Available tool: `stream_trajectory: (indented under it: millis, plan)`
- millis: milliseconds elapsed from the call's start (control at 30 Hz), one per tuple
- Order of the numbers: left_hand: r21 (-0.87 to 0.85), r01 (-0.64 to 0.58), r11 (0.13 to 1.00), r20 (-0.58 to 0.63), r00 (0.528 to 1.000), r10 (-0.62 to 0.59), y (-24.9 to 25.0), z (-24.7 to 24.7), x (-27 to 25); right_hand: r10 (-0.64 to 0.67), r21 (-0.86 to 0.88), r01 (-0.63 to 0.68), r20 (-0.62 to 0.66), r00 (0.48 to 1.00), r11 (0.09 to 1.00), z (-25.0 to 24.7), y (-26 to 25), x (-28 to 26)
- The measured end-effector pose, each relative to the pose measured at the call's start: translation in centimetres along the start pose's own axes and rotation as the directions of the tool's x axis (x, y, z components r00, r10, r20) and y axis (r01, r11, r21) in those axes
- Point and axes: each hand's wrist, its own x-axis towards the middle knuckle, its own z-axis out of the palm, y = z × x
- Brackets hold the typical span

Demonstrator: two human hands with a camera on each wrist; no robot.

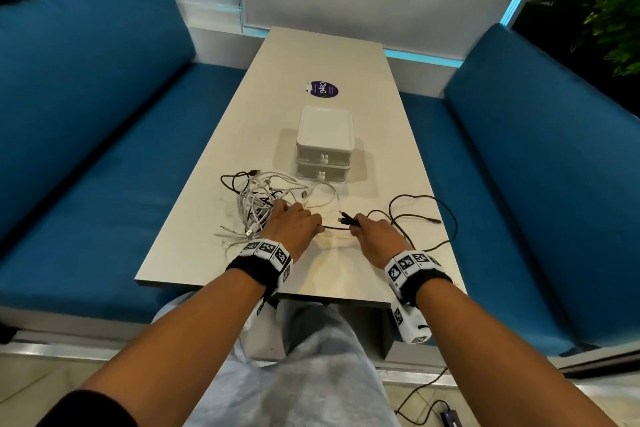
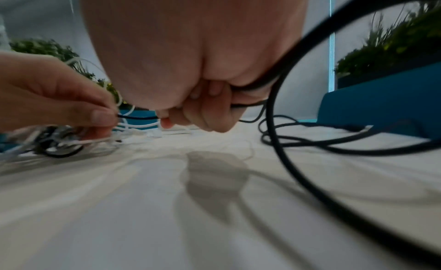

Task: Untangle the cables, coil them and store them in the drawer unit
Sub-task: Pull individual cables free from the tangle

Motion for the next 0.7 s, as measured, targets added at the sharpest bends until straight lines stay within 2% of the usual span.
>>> stream_trajectory:
  millis: [167, 333, 433, 533, 700]
  plan:
    - [0.003, 0.005, 1.0, -0.014, 1.0, -0.005, -0.3, 0.2, -0.5, 0.142, -0.123, -0.144, -0.024, 0.99, 0.982, -1.8, 3.0, -0.3]
    - [-0.021, 0.021, 1.0, 0.02, 1.0, -0.021, 0.8, 0.2, -0.2, 0.214, -0.061, -0.221, -0.098, 0.972, 0.973, -1.6, 1.9, -0.7]
    - [-0.021, 0.017, 1.0, 0.036, 0.999, -0.016, 0.9, 0.3, -0.1, 0.121, 0.05, -0.115, -0.129, 0.984, 0.992, -0.6, -0.4, -0.3]
    - [-0.054, 0.016, 0.998, 0.013, 1.0, -0.015, 1.1, 0.0, 0.0, -0.021, 0.146, 0.031, -0.068, 0.997, 0.989, 0.7, -2.9, -0.1]
    - [-0.098, 0.047, 0.994, 0.025, 0.999, -0.044, 0.4, -0.6, 0.0, -0.039, 0.26, 0.05, -0.05, 0.998, 0.964, 1.1, -4.0, 0.4]
